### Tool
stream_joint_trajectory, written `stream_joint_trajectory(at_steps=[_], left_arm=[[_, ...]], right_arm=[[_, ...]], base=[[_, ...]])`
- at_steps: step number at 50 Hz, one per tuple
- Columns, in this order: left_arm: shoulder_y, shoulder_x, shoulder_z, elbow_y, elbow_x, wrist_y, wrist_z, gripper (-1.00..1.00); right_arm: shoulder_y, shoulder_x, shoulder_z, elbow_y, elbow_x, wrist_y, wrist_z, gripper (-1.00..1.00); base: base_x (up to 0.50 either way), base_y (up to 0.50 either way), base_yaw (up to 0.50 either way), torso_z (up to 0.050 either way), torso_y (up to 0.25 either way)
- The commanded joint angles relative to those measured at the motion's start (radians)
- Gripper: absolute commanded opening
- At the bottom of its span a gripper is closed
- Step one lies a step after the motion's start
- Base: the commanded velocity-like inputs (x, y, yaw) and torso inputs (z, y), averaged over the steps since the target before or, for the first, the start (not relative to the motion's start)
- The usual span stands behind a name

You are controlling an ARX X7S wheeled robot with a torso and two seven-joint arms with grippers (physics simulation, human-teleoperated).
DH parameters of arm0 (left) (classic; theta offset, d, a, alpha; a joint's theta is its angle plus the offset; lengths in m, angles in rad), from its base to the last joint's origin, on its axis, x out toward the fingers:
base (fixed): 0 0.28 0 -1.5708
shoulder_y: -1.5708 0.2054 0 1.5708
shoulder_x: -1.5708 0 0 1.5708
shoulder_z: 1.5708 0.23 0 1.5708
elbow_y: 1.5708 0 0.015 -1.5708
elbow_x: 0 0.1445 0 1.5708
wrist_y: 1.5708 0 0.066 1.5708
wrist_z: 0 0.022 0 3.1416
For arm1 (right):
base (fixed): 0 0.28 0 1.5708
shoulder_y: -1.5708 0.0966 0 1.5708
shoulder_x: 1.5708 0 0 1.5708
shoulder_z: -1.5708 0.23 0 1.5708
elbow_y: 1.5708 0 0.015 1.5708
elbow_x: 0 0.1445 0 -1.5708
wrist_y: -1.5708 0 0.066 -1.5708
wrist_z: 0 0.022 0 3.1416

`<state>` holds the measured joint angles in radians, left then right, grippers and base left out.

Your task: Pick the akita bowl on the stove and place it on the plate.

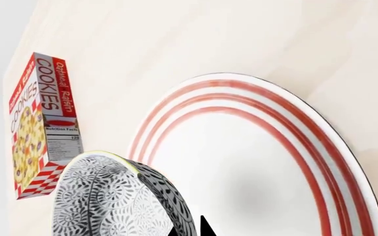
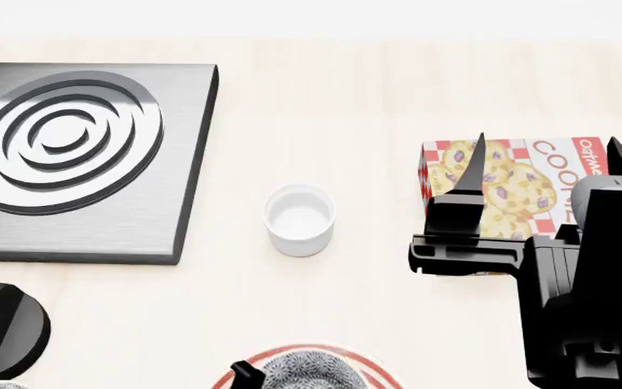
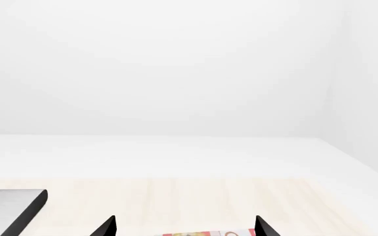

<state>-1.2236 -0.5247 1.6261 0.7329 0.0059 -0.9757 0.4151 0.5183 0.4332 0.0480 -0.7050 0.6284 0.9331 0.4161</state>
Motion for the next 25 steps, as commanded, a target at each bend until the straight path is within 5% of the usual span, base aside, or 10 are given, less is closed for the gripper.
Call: stream_joint_trajectory(at_steps=[1, 25], left_arm=[[0.004, 0.006, 0.000, 0.004, 0.022, 0.000, -0.013, -1.00], [0.028, 0.021, 0.009, 0.012, 0.031, -0.019, -0.030, -1.00]], right_arm=[[0.002, 0.003, -0.002, 0.001, 0.004, -0.001, 0.003, 1.00], [-0.002, 0.008, -0.007, 0.007, 0.005, -0.014, 0.006, 1.00]], base=[[0.00, 0.00, 0.00, 0.000, 0.000], [0.00, 0.00, 0.00, 0.000, 0.000]])
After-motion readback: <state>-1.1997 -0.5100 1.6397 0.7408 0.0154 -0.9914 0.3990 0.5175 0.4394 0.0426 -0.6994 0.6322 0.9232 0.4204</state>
